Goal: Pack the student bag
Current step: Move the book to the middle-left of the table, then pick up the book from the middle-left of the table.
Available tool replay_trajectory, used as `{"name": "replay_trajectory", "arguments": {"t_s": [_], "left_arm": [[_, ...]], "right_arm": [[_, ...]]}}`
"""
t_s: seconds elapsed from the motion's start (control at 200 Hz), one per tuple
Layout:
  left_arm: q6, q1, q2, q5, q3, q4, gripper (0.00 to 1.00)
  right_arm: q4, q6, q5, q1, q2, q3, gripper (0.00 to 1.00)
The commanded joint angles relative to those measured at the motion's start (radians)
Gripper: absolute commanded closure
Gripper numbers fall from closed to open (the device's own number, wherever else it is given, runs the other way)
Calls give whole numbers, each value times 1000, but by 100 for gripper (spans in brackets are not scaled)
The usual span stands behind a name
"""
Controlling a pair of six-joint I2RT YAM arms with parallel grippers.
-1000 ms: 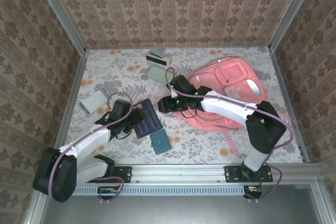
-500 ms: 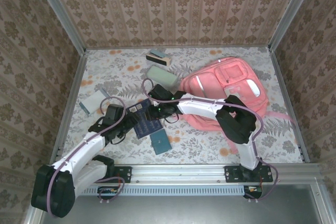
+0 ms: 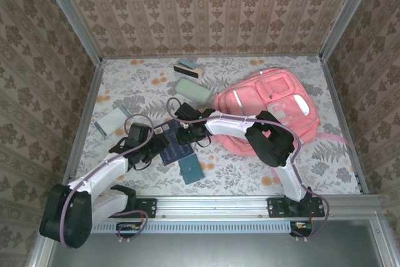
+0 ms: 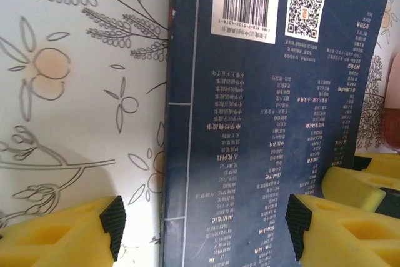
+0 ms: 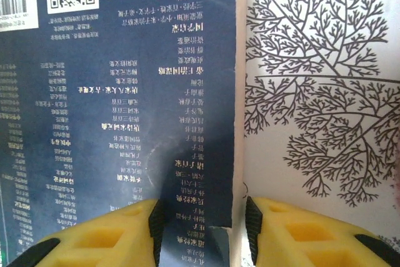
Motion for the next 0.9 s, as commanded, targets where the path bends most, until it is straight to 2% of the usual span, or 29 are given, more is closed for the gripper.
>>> {"name": "replay_trajectory", "arguments": {"t_s": [0.0, 0.22, 0.36, 0.42, 0.55, 0.735, 0.895], "left_arm": [[28, 5, 35, 32, -19, 61, 28], [18, 8, 70, 52, -46, 108, 30], [10, 11, 50, 77, -56, 127, 36], [4, 12, 19, 101, -62, 144, 41], [-12, 14, -106, 156, -67, 175, 43], [-35, 27, -301, 161, -91, 179, 44], [-34, 60, -281, 188, -114, 186, 46]], "right_arm": [[1, -10, -82, 7, 43, 29, 58], [19, -5, -164, 40, 74, 54, 61], [25, 7, -198, 57, 91, 72, 61], [22, 9, -203, 61, 95, 75, 61], [16, 12, -205, 63, 92, 81, 61], [12, 16, -211, 63, 80, 90, 61], [13, 18, -218, 63, 72, 97, 61]]}}
